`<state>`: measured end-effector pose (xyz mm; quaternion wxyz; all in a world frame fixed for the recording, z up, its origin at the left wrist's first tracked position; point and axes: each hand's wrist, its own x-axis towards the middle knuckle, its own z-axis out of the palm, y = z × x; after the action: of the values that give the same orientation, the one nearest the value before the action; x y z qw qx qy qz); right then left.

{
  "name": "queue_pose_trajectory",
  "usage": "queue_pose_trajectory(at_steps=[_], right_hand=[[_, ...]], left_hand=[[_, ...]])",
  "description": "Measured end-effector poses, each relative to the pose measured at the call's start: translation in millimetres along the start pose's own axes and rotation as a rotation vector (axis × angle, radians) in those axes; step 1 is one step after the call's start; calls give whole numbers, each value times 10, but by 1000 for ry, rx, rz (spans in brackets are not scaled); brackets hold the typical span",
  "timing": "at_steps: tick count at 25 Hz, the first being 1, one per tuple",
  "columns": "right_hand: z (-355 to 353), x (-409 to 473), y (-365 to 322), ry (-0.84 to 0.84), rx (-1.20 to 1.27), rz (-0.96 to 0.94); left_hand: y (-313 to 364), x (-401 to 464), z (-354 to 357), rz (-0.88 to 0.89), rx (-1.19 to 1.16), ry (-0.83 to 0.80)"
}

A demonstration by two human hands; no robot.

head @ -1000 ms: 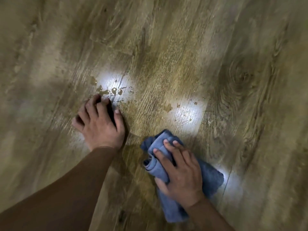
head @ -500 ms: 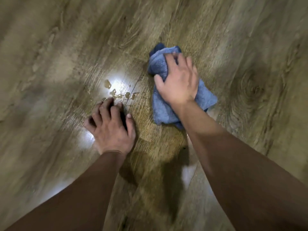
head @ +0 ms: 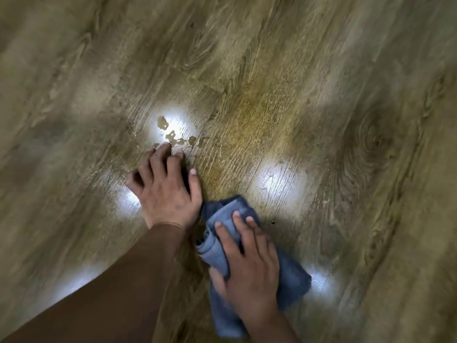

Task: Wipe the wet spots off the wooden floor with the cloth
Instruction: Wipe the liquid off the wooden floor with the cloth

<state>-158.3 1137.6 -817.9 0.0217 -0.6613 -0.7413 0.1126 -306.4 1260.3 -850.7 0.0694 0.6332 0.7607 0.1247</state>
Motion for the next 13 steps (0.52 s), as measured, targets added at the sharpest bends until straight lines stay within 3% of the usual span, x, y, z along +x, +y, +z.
queue_pose_trajectory(at_steps=[5, 10, 13], right_hand=[[-84, 389, 203, 70, 64, -59], [-308, 1863, 490, 237, 39, 187], [-357, 2432, 616, 277, 23, 241]], left_hand=[[-10, -11, 13, 1, 2, 5], [-2, 8, 9, 5, 15, -4], [-1, 7, 26, 13, 31, -9]])
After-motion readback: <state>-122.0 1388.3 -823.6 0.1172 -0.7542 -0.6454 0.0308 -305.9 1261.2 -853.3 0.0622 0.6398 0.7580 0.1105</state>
